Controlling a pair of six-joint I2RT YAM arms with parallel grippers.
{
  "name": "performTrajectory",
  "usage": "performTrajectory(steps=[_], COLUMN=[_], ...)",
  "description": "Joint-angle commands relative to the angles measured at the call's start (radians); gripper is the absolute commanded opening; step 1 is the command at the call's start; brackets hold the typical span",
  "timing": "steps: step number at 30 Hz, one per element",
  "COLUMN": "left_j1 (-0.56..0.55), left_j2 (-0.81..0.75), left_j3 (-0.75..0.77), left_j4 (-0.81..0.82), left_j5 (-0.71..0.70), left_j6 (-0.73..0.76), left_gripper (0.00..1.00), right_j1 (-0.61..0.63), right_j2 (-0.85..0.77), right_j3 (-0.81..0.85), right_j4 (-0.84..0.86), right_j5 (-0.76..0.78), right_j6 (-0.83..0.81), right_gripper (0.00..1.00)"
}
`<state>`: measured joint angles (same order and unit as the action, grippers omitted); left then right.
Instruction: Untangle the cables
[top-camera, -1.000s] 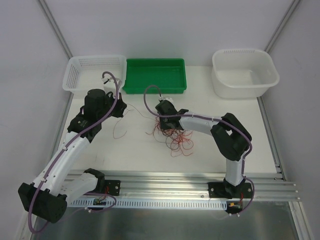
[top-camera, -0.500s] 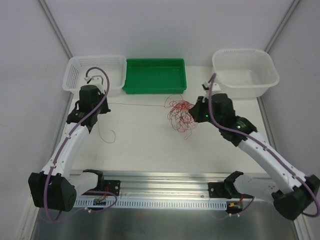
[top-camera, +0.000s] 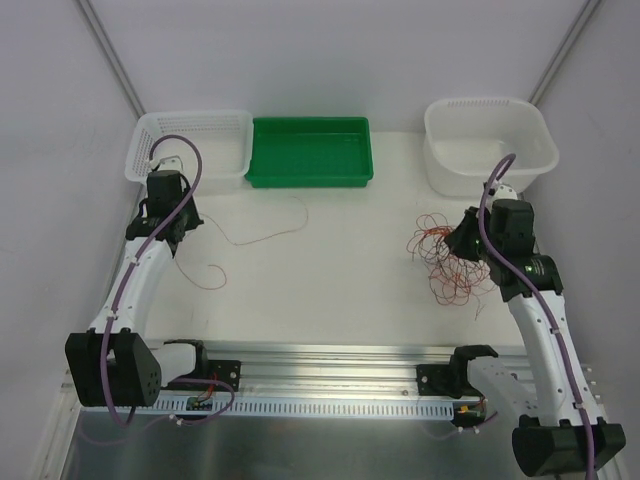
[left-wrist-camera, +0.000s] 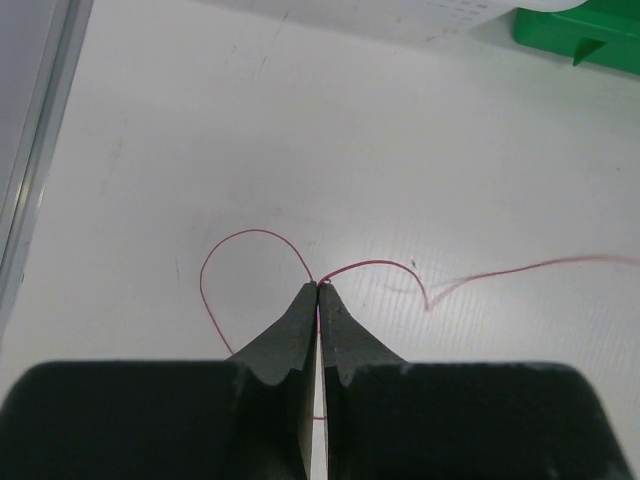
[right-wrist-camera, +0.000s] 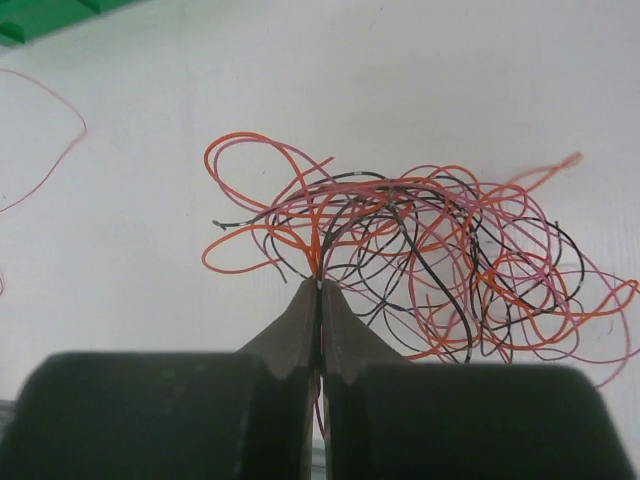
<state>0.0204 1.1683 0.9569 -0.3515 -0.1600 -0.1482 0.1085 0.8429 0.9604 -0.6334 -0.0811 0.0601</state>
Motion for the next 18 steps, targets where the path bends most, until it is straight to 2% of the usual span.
performTrajectory(steps=[1,3,7,11,14,15,18], left_j1=[0.006,0.006,0.006,-0.005,-0.005,-0.007,-0.008], left_j2=[0.002,0.005,0.010,-0.002,-0.012,-0.013,-0.030], left_j3=[0.037,0.040,0.051,0.045,0.040,0.039,0.036], left_j4=[-0.017,-0.017,-0.015,0.000,0.012,0.014,0.025], left_j5=[-0.038,-0.012,0.140,0.181,0.206,0.214,0.260], left_j6=[-0.013,-0.010,-0.011,-0.007,-0.004,-0.002,-0.011], left_gripper=[0.00,0.00,0.00,0.00,0.00,0.00,0.00], right_j1=[-0.007,-0.007,0.003,0.085,0.178,0.222,0.295], right_j2=[0.022,0.041,0.096,0.146,0.180,0.189,0.246], right_j3=[0.119,0.165,0.216,0.141,0.026,-0.021,-0.087], right_j4=[-0.031,-0.028,-0.029,-0.009,0.039,0.052,0.080], right_j5=[-0.059,-0.098,-0.200,-0.195,-0.152,-0.138,-0.105], right_j6=[0.006,0.007,0.026,0.026,0.052,0.056,0.069], right_gripper=[0.01,0.01,0.01,0.02,0.05,0.07,0.33])
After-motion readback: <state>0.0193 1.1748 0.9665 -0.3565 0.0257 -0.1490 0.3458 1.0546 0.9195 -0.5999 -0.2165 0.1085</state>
